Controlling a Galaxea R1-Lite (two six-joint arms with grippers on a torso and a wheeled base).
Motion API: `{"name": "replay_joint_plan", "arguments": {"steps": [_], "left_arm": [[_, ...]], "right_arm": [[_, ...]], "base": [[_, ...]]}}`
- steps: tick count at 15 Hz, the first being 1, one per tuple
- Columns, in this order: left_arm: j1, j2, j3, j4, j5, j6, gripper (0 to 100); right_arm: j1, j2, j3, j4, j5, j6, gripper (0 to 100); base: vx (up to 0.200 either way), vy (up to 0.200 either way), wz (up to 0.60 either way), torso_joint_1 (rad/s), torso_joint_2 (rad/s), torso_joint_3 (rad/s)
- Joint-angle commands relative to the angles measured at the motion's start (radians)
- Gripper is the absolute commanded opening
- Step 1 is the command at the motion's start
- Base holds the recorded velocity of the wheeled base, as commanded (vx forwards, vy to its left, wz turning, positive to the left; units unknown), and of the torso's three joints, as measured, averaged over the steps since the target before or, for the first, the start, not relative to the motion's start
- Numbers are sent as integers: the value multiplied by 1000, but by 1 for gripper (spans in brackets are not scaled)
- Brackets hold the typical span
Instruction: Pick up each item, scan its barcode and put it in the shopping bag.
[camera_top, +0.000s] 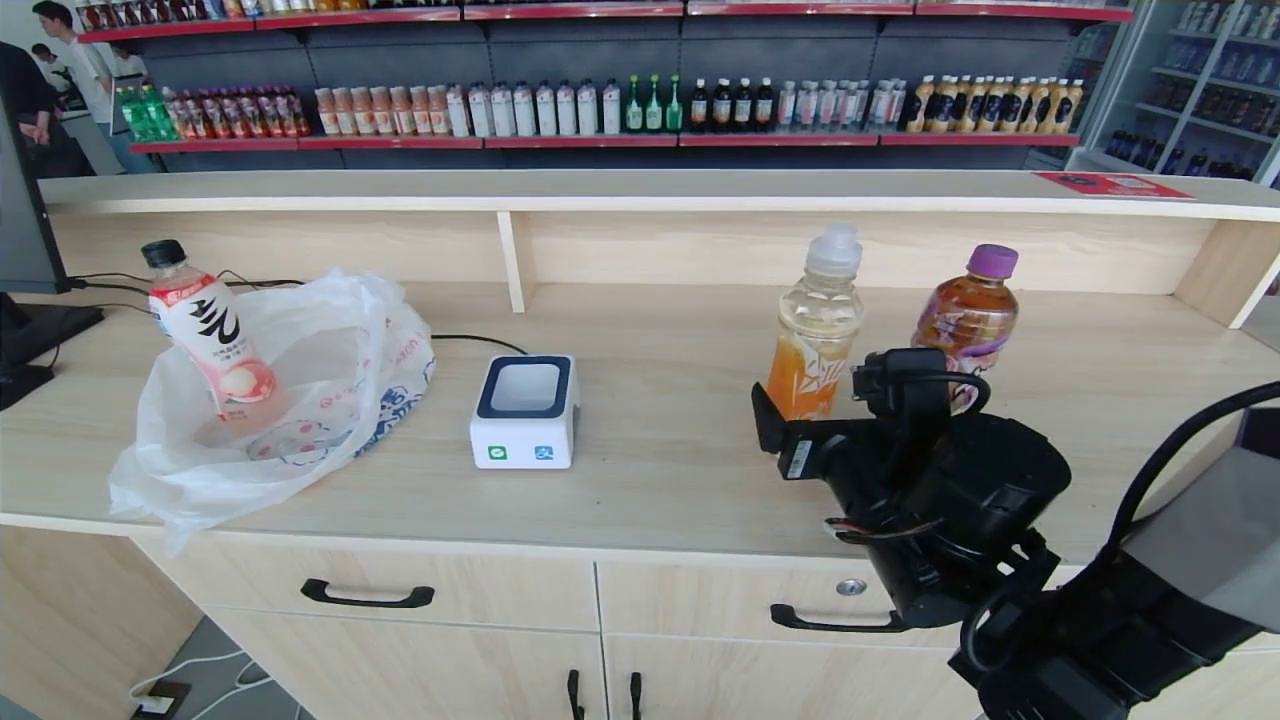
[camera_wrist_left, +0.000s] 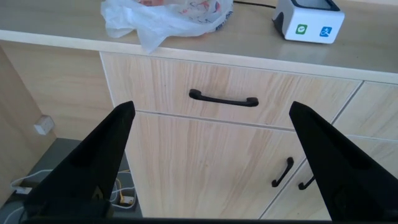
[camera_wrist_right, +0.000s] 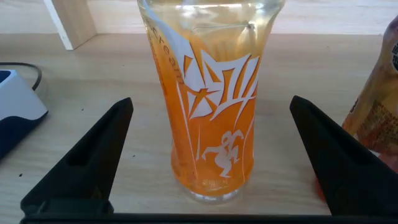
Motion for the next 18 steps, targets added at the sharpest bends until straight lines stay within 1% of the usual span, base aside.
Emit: {"name": "replay_joint_plan", "arguments": {"steps": [1,3,12,14,18], "left_arm": [[0,0,0,-1,0,0,100],[0,0,0,-1,0,0,100],[0,0,0,-7,0,2,100],[0,0,0,-10,0,2,100],[0,0,0,-8,0,5,100]], "right_arm": [[0,7,-8,-2,1,22,100],[-2,13,-15,-2,1,31,100],[-3,107,-137,-2,0,34,100],[-19,115,-158,-2,-2,34,100],[-25,153,-247,-2,0,17,100]], "base": [[0,0,0,0,0,0],[0,0,0,0,0,0],[0,0,0,0,0,0],[0,0,0,0,0,0],[0,0,0,0,0,0]]}}
